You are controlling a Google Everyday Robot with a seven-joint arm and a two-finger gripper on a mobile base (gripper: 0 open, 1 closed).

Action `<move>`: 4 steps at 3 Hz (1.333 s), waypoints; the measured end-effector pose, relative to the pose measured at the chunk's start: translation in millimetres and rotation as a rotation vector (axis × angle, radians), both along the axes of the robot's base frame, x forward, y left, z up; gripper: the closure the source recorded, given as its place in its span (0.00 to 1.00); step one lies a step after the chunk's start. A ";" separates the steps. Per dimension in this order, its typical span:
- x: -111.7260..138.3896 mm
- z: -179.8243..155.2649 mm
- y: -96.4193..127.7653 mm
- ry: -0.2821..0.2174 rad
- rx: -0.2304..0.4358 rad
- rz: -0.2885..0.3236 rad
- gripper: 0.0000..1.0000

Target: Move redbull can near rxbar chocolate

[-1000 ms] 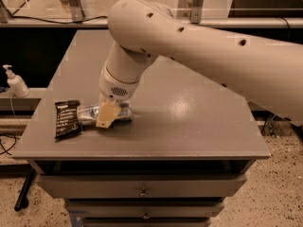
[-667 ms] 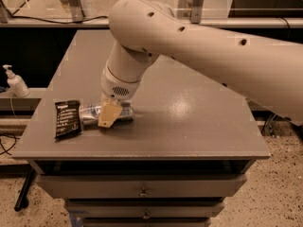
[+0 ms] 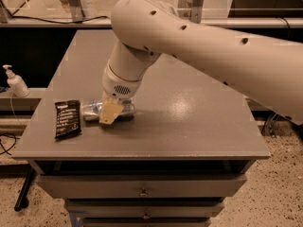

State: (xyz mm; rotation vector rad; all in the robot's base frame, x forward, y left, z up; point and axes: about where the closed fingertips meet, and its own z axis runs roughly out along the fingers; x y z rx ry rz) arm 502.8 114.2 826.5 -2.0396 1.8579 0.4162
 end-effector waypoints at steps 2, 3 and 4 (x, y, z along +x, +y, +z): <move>-15.9 10.9 19.5 0.024 0.056 0.043 0.00; -25.7 16.2 26.5 0.035 0.076 0.065 0.00; -31.6 18.7 29.4 0.041 0.086 0.076 0.00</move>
Offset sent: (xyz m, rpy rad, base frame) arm -0.0267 0.0322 0.0181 0.0937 0.0427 0.0746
